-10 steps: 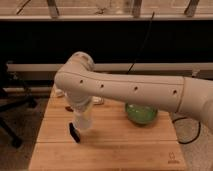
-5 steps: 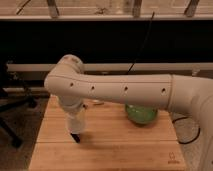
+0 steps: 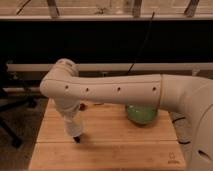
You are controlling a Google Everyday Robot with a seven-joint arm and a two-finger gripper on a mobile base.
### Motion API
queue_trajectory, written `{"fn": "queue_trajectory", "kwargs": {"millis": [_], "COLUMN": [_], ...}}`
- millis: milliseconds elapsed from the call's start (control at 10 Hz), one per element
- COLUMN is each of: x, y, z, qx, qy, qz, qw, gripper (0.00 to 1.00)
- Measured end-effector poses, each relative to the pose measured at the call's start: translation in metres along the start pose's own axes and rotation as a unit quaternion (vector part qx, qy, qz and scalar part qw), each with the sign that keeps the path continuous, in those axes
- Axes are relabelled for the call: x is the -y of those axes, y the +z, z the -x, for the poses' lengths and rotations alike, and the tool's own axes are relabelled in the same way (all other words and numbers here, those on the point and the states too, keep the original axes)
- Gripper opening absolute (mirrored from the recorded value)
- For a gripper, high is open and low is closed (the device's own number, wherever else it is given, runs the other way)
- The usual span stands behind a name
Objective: Place the ceramic cup over the eraser
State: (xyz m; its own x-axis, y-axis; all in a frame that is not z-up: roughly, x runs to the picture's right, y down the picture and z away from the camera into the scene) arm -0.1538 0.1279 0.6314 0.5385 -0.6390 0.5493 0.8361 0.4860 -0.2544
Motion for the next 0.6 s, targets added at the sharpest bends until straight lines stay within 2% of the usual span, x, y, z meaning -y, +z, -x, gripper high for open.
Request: {"fn": "queue_trajectory", "kwargs": {"millis": [300, 400, 600], "x": [0.005, 0.005, 0.008], "y": [0.016, 0.021, 0.032], "z": [0.004, 0.006, 0.009], "qx": [0.006, 0.006, 0.002], "qy": [-0.006, -0.008, -0.014], "qz": [0.009, 0.013, 0.017], "qw": [0.9999, 0.9999, 0.9998], "gripper": [0.01, 0.04, 0.26]}}
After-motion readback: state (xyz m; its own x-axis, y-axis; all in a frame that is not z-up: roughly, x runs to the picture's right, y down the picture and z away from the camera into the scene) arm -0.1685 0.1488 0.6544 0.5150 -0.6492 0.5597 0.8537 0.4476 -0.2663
